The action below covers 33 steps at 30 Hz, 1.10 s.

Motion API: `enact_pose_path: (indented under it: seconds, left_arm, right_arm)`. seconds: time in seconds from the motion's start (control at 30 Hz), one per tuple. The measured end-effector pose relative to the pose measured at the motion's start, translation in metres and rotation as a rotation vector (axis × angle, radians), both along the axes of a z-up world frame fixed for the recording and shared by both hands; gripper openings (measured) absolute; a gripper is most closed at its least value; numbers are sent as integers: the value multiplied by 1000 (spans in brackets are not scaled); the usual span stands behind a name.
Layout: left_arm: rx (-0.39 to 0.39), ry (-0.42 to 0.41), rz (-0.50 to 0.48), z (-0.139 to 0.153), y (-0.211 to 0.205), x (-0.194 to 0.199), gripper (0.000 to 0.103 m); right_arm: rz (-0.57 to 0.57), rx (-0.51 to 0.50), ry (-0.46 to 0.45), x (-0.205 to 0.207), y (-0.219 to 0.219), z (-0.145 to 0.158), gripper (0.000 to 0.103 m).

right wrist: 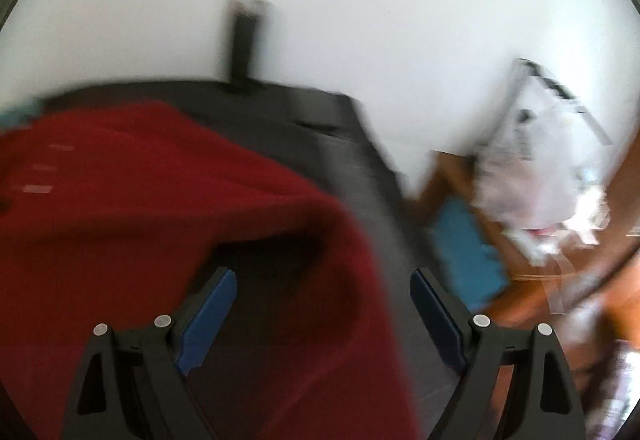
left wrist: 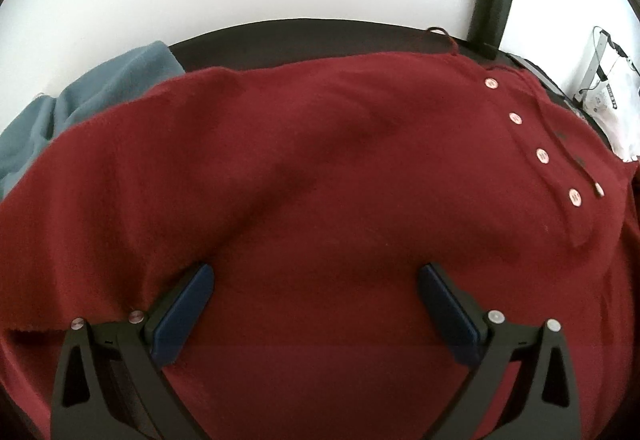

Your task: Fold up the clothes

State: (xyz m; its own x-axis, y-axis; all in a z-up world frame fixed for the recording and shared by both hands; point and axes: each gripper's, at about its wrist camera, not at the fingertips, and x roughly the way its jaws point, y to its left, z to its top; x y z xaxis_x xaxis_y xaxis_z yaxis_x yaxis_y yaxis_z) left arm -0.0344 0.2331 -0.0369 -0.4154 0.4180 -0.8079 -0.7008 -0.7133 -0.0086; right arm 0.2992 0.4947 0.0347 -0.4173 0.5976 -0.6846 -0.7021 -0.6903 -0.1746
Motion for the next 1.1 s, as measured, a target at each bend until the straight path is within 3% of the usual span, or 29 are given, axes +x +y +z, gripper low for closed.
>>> enact_pose_path:
  seconds: [0.17, 0.37, 0.5, 0.73, 0.87, 1.03, 1.1]
  left_arm:
    - [-36, 89, 31, 7, -4, 20, 103]
    - [10, 61, -55, 15, -19, 74, 103]
    - [-2, 42, -81, 8, -31, 94, 103]
    - [36, -27, -69, 4, -40, 91, 103]
    - [28, -22, -79, 4, -44, 95, 103]
    - [8, -13, -104, 4, -57, 106, 103]
    - [7, -12, -117, 4, -64, 113, 103]
  right_arm:
    - [280, 12, -40, -25, -91, -6, 90]
    - [472, 52, -229, -52, -163, -50, 89]
    - [443, 47, -296, -44, -163, -65, 89]
    - [185, 127, -408, 4, -126, -67, 89]
    - [88, 84, -387, 30, -108, -64, 89]
    - [28, 212, -477, 34, -121, -63, 89]
    - [47, 191, -412, 33, -130, -51, 89]
